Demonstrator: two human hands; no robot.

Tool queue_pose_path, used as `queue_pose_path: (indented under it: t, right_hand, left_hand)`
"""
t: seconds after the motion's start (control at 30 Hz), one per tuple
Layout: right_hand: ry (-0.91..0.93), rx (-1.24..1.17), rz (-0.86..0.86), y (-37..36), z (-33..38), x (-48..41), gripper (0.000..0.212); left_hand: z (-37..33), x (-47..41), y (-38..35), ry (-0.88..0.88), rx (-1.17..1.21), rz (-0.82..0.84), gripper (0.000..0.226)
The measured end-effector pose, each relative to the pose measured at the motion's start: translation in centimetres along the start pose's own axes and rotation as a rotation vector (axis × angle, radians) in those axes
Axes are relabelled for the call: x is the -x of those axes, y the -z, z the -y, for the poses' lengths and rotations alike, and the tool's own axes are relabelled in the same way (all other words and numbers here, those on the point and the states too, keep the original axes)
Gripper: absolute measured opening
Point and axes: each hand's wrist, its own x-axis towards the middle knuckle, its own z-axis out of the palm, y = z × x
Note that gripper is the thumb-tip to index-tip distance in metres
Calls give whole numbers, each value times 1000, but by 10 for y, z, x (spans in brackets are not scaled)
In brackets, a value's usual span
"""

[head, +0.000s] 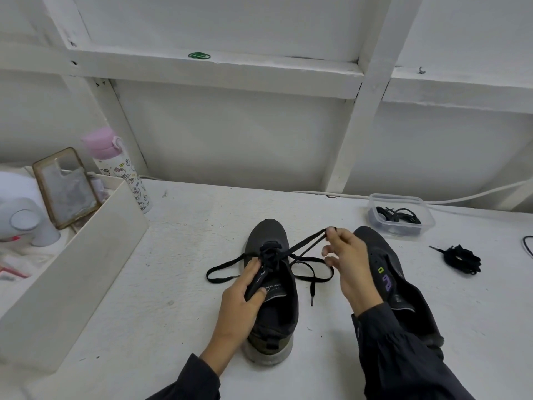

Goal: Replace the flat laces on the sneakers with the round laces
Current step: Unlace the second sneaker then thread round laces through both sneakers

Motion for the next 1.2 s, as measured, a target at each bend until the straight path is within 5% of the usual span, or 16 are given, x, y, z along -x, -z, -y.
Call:
queue_pose_path:
  t: [0.17, 0.27, 0.4, 0.57, 0.83, 1.07, 1.2]
  right_hand:
    - [-147, 257, 253, 1, -4, 6, 33]
    - [-179, 362, 443, -9, -15, 20, 19]
    - [-82, 324, 334, -13, -12, 15, 17]
    - [21, -3, -34, -2, 0, -2, 19]
    - [-165, 353, 399, -19, -18, 21, 17]
    - [-18, -2, -33, -6, -2, 2, 15]
    - [-106, 53, 76, -4, -7, 4, 20]
  left_hand:
    - [0, 0, -1, 13, 23, -16, 58]
    - [-1, 0, 0, 2, 19, -22, 60]
    - [-1, 0, 0, 17, 25, -14, 58]
    - [0, 0, -1, 21, 25, -12, 55]
    - [1, -1, 0, 7, 13, -32, 59]
    - [0, 1, 0, -20, 49, -13, 58]
    - [3, 0, 0, -19, 42, -5, 59]
